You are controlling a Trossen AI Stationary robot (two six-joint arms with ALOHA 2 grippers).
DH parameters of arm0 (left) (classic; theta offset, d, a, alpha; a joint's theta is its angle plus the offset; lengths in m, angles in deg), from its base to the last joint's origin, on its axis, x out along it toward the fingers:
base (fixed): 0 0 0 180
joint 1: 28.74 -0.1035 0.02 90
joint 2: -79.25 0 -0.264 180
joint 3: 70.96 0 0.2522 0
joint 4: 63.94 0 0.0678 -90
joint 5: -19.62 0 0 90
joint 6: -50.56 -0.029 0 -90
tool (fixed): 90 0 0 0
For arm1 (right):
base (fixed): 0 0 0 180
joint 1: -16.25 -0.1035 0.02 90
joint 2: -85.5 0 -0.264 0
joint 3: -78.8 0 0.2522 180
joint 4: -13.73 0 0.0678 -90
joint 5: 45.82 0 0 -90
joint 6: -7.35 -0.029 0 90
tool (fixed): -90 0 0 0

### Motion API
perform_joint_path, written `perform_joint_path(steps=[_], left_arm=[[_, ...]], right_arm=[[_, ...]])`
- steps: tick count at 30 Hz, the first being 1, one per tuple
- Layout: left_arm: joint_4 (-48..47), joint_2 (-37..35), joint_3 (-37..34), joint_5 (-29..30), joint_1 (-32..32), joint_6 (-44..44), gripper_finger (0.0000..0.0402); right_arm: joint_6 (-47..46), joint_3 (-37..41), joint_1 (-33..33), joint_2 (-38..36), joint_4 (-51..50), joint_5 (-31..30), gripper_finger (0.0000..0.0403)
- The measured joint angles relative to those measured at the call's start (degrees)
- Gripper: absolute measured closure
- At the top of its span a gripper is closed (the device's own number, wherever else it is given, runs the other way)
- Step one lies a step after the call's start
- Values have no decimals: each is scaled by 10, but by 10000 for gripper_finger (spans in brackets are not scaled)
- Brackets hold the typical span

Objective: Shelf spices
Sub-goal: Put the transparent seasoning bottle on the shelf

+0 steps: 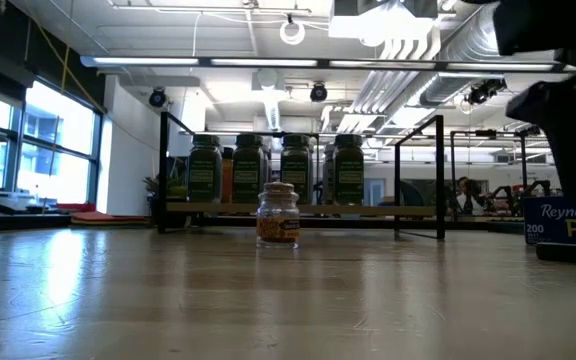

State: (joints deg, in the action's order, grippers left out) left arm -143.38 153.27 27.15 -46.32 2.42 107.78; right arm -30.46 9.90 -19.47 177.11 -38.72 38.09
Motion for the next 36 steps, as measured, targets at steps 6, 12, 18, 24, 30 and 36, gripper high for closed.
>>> perform_joint_path(steps=[6,12,18,24,30,36], left_arm=[[2,0,0,4,0,39,177],[34,0,0,5,0,44,177],[45,0,0,20,-5,61,177],[58,0,0,20,-17,62,177],[58,0,0,17,-21,60,177],[57,0,0,12,-21,57,177]], right_arm=[[6,30,-1,0,34,-19,103],[8,50,1,0,62,-3,175],[41,54,1,0,103,-3,248],[51,54,1,0,101,-7,255],[19,54,2,0,102,14,205],[3,54,10,0,126,31,121]])
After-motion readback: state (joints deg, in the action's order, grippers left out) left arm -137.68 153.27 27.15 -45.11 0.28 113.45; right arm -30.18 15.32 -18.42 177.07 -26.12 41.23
